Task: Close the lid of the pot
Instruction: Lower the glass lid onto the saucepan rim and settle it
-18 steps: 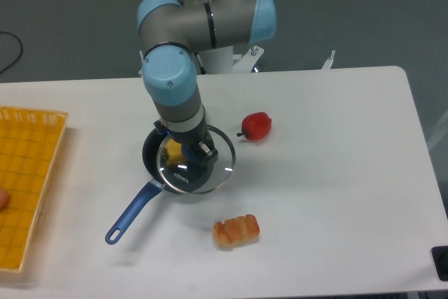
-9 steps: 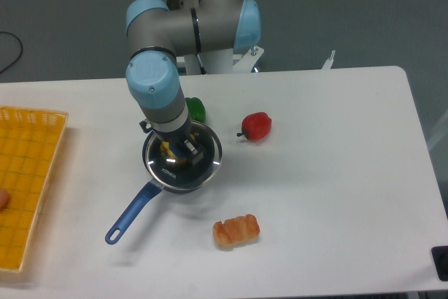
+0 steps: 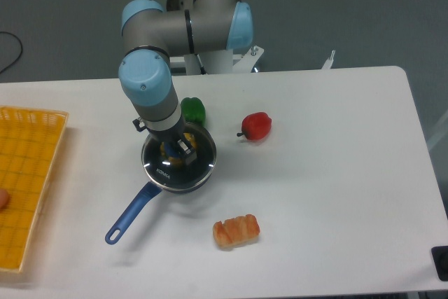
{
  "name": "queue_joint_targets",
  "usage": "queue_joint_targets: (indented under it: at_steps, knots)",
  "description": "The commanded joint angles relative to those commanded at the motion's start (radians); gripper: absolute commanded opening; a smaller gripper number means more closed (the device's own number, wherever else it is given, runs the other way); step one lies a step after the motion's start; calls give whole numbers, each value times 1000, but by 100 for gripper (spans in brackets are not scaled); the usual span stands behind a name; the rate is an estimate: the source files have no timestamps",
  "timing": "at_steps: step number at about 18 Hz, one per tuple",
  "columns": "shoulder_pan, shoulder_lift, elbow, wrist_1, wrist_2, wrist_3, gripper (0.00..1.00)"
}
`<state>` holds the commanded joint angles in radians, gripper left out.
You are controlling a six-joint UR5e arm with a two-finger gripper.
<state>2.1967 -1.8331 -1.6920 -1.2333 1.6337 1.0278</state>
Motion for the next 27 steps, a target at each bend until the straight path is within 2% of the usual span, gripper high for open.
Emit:
queue_joint_targets:
  at_steps: [9, 27]
  knots:
    - [-2, 17, -21, 2, 2, 8, 58]
    - [-23, 11, -44, 17, 44, 14, 58]
